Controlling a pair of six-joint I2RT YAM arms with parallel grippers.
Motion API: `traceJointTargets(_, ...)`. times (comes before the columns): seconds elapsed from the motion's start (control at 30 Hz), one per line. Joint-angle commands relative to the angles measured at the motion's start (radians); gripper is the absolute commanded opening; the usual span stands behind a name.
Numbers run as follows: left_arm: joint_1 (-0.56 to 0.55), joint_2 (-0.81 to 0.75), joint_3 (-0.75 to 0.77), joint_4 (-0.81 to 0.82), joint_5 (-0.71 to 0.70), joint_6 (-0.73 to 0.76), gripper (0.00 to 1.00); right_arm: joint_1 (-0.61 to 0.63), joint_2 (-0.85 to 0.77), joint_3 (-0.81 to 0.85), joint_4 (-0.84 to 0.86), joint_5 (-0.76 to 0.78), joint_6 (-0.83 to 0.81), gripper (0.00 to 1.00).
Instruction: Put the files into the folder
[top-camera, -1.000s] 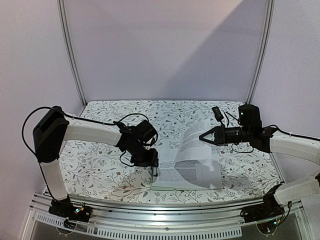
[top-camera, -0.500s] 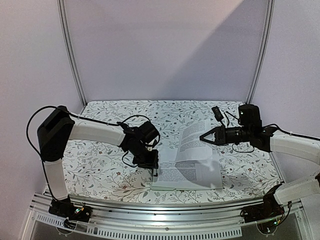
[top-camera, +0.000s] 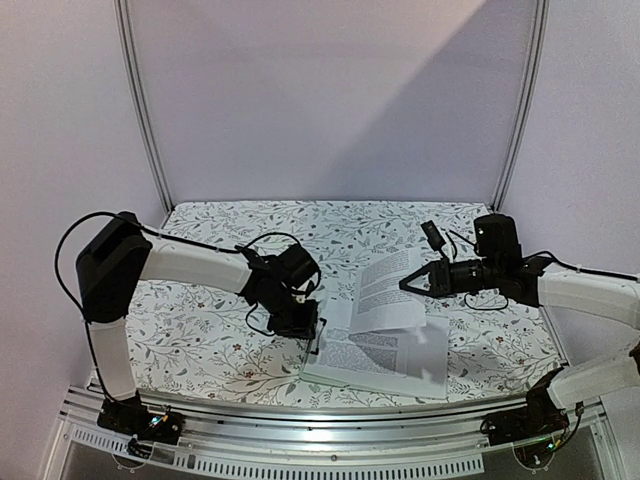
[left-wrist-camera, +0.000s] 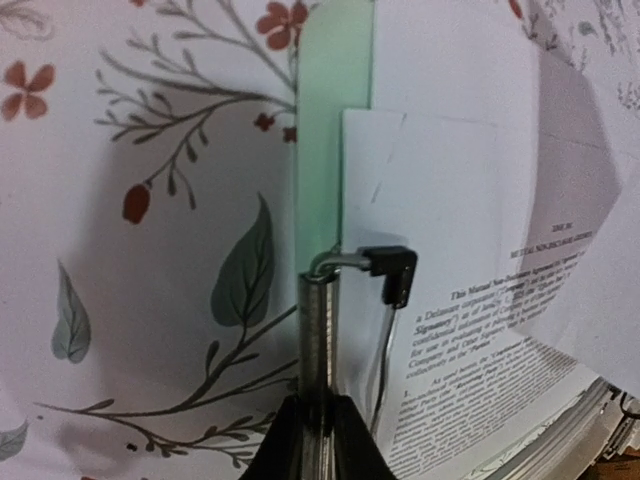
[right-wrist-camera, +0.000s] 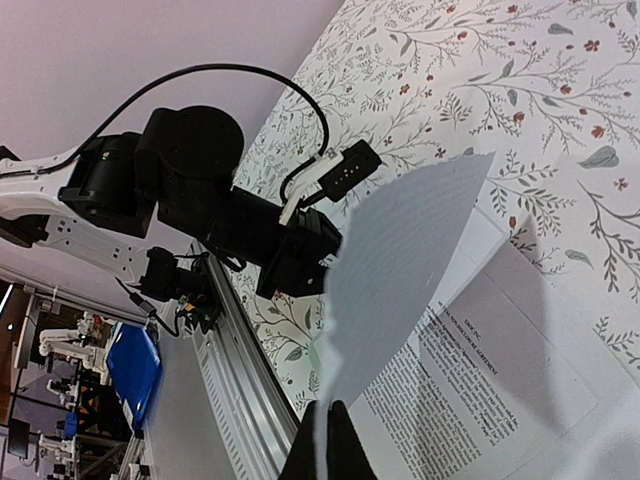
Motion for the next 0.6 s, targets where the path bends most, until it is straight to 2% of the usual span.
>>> traceJointTargets(0.0,-0.019,0.053,-0.033,-0.007,0.015,-0.009,0.10,-0.006,0.018,-0.025,0.002,-0.060,0.014,0.00)
traceJointTargets(0.1,-0.018,0.057,-0.036,-0.002,0.021,-0.009,0.08,-0.007,0.007,-0.033,0.001,-0.070,0.024,0.00)
traceJointTargets(0.2,-0.017,0.051,-0.038,-0.001,0.013,-0.012,0.09,-0.006,-0.018,-0.042,-0.005,-0.053,0.020,0.00)
traceJointTargets(0.33,-0.019,0.011,-0.013,-0.030,-0.049,-0.007,0.29,-0.006,-0.031,-0.040,-0.018,-0.035,-0.003,0.00)
traceJointTargets(0.43,-0.020,-0.013,0.013,-0.042,-0.074,0.005,0.35,-0.006,-0.029,-0.039,-0.014,-0.034,-0.004,0.00)
traceJointTargets(0.57,-0.024,0.006,0.049,-0.052,-0.068,0.018,0.37,-0.006,-0.025,-0.037,-0.014,-0.035,-0.003,0.00)
